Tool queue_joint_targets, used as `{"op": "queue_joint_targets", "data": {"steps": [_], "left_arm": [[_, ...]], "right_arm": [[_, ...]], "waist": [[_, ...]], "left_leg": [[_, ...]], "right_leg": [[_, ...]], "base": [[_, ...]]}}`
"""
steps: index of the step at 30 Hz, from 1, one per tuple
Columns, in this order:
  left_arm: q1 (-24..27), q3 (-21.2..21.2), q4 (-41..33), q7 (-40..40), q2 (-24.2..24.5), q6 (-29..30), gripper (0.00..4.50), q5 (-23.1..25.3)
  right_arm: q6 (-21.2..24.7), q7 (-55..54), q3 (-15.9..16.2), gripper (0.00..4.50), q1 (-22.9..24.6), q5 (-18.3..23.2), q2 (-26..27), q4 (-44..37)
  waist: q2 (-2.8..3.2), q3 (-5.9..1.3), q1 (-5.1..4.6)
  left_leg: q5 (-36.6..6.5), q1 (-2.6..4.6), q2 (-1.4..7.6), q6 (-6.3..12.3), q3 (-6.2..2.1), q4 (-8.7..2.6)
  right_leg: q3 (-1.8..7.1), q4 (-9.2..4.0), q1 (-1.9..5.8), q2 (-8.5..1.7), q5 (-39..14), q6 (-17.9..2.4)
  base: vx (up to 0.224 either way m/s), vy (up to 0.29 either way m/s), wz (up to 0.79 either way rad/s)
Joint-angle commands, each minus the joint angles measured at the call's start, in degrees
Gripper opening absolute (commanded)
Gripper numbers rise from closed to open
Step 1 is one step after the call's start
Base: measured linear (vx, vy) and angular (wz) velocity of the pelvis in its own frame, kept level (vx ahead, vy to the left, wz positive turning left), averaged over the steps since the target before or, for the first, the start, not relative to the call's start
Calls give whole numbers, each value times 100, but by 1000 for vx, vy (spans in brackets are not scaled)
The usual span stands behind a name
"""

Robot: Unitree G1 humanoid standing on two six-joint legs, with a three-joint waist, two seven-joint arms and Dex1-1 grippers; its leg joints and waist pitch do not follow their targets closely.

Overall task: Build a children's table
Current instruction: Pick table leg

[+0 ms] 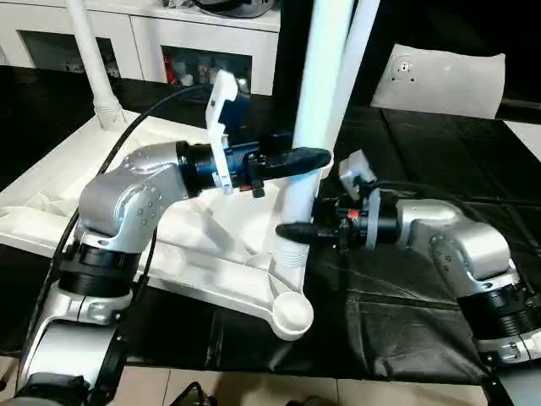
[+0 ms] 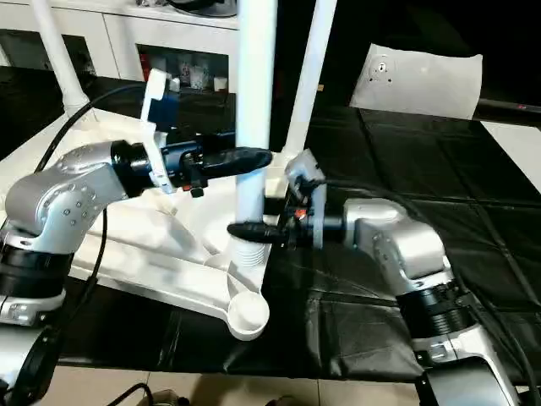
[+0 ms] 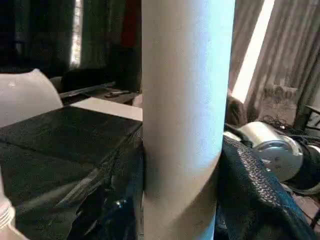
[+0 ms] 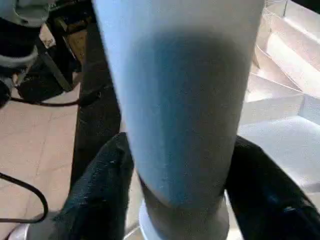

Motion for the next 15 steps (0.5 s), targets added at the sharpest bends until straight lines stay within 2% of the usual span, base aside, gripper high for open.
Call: {"op": "queue_joint_targets", "data": {"steps": [1, 7, 8, 15], "left_arm": [[-179, -54, -5, -54, -39, -21, 176, 60], [-289, -118, 101, -193, -41, -73, 176, 104], [-295, -120, 109, -202, -43, -75, 176, 108], [-371, -118, 171, -241, -109, -68, 176, 124]], "right_arm": [[-86, 123, 142, 237, -34, -95, -78, 48], [-187, 115, 159, 234, -42, -180, -91, 135], [-191, 126, 154, 218, -46, -181, -88, 145], [-177, 236, 144, 193, -17, -190, -47, 148]], "waist": [[-3, -422, 28], [1, -424, 56], [1, -427, 65], [-5, -435, 87]], "left_leg": [[-28, 73, 372, 147, -95, -386], [-77, 80, 376, 137, -96, -387], [-68, 78, 376, 135, -96, -386], [7, 77, 377, 162, -99, -382]], "right_leg": [[254, -332, 336, -555, -309, -1412], [255, -333, 338, -558, -311, -1435], [255, -330, 344, -560, -311, -1433], [250, -309, 347, -560, -160, -1459]], "base": [[0, 0, 0], [0, 0, 0], [0, 0, 0], [0, 0, 0]]}}
